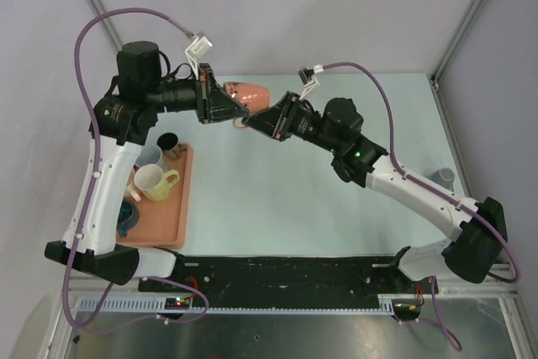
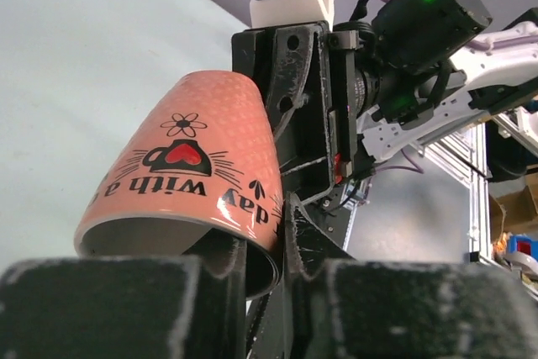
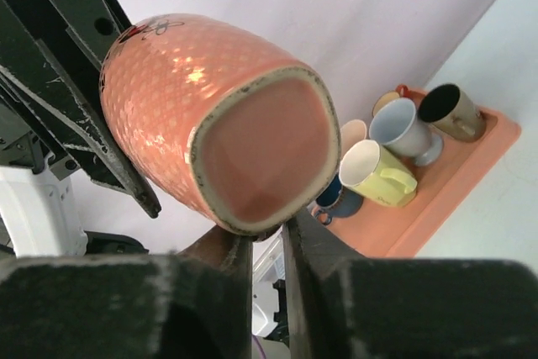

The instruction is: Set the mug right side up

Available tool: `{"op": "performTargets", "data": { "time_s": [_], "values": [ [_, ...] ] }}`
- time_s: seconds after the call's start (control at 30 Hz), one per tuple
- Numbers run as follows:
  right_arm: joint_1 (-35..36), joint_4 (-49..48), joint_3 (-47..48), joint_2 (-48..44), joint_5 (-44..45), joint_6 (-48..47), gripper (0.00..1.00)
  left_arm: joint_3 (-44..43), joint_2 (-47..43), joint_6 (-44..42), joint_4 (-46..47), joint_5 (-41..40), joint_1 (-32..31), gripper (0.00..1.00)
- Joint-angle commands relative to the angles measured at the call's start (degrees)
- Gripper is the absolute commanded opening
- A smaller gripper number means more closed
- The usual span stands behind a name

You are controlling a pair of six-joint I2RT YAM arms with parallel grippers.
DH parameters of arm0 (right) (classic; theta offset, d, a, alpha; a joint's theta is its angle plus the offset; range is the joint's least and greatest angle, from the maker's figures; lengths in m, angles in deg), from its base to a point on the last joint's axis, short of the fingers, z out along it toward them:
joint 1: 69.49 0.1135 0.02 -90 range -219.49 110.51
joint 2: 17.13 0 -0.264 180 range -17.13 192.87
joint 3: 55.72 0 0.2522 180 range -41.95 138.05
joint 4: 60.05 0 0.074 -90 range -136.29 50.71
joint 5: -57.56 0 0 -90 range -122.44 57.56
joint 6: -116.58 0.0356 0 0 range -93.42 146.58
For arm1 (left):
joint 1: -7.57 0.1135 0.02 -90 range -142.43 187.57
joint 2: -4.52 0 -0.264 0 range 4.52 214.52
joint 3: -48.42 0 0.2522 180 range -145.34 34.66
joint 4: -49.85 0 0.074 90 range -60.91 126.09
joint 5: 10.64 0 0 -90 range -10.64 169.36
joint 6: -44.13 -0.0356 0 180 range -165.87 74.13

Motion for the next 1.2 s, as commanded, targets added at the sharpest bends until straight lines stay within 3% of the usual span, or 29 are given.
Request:
{"op": "performTargets", "data": {
  "time_s": [0.0,0.07,0.13,0.23,0.47,0.6,0.77,1.17],
  "values": [
    [1.55,3.6,2.67,1.25,-5.36,-3.37,0.23,3.95,-1.71,0.44,3.34,-5.72,0.9,0.01],
    [1.16,10.91,2.62,0.8,-3.46,-6.08,0.57,6.68,-3.21,-4.45,1.26,-11.83,2.84,0.01],
    [0.95,18.41,2.64,0.03,-0.17,-8.98,0.83,7.97,-4.4,-13.28,-4.44,-21.81,3.68,0.0],
    [1.03,28.17,2.54,-1.31,4.16,-12.74,0.97,9.66,-6.57,-24.98,-15.93,-34.76,4.29,0.0],
    [1.03,39.08,1.61,-6.02,12.21,-18.51,1.0,19.03,-13.32,-40.4,-38.05,-51.41,8.48,0.0],
    [0.86,39.38,-0.43,-8.95,15.55,-19.91,0.99,31.74,-16.27,-45.27,-43.4,-58.24,12.09,0.0],
    [-0.04,40.09,-1.12,-10.89,15.9,-21.17,0.99,44.88,-19.38,-51.31,-35.68,-59.47,19.12,0.0],
    [-0.05,39.25,-7.5,-19.54,21.98,-19.74,0.99,56.74,-17.78,-57.77,-21.43,-57.0,27.81,0.0]
  ]
}}
